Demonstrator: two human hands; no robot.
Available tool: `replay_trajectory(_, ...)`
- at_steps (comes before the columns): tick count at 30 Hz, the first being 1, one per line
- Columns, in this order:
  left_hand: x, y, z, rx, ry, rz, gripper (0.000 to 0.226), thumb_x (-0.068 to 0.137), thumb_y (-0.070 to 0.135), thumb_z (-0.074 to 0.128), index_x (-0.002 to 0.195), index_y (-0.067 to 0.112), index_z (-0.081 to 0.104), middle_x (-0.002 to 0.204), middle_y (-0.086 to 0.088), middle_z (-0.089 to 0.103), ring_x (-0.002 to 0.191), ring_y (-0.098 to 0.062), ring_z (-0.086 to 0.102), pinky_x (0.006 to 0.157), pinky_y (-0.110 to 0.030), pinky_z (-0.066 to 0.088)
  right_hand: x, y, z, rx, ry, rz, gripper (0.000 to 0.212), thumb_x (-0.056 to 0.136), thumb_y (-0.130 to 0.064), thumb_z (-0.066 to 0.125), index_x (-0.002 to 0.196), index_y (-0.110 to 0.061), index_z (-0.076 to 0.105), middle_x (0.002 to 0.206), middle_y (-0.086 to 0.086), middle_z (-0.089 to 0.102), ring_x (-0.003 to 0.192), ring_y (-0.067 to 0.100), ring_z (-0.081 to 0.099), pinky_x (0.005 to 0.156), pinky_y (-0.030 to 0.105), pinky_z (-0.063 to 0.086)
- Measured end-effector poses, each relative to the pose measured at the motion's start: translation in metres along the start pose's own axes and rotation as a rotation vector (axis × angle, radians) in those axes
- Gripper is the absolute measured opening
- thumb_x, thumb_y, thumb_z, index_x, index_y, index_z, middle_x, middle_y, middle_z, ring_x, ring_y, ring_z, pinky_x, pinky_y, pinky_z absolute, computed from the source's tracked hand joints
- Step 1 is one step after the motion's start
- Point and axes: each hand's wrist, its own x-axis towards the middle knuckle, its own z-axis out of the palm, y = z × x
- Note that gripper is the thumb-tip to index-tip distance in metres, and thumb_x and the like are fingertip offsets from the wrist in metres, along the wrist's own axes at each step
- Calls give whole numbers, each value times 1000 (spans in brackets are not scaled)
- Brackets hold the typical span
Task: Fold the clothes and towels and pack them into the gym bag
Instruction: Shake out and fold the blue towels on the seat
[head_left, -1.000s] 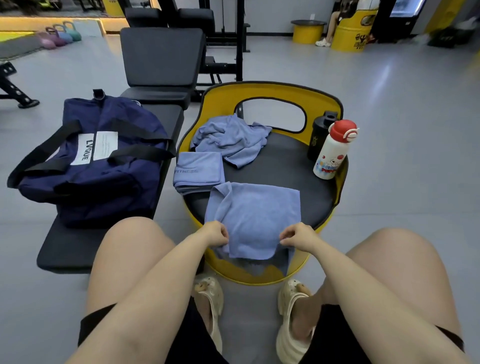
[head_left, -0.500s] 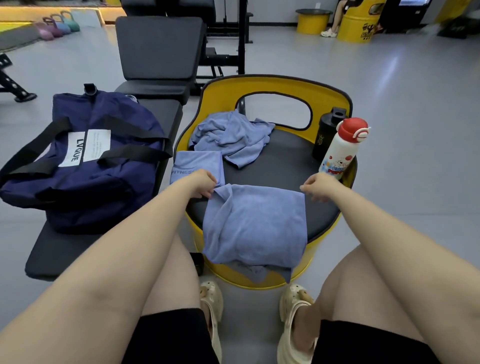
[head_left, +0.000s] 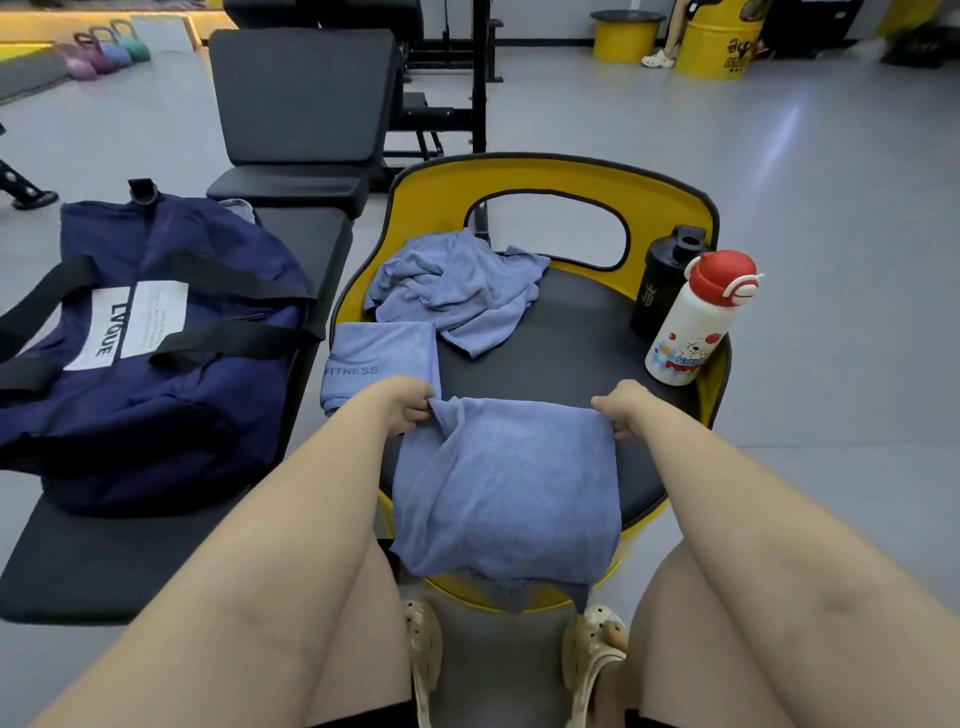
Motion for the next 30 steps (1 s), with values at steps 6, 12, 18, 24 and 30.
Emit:
replay_trajectory(6,-2,4,-3,-467,54,83,21,97,13,52,112,1,57,116,-15,62,92,-20,59,91,-29,44,7,2,-2,297,204,74,58,83,-23,74,130,-1,47,125,19,55,108,33,58,87,40,53)
replay_trajectory(12,-24,4,-5,-452,37,104,37,95,4,52,132,0,49,84,-8,62,78,-16,57,88,-31,43,6,14,-10,145,-48,113,86,64,-25,89,135,-2,46,130,14,56,111,32,59,83,41,54)
replay_trajectory(18,-41,7,-18,-442,46,120,33,98,2,45,130,9,49,79,1,51,68,-9,48,80,-27,45,-33,3,-30,506,14,35,37,85,5,62,122,5,57,120,15,62,108,27,60,88,34,51)
replay_trajectory(24,-61,5,-34,-453,77,247,38,96,1,49,134,6,49,114,-7,59,80,-12,55,74,-20,49,-46,-3,-52,803,195,-59,38,82,-2,66,120,-3,58,122,8,61,108,23,58,71,24,49)
replay_trajectory(30,-75,2,-45,-622,115,466,35,91,-3,56,126,0,56,85,-1,61,75,-9,59,64,-15,54,-64,-3,-67,822,276,-193,14,85,-9,68,85,-23,73,117,9,64,105,27,58,84,35,52)
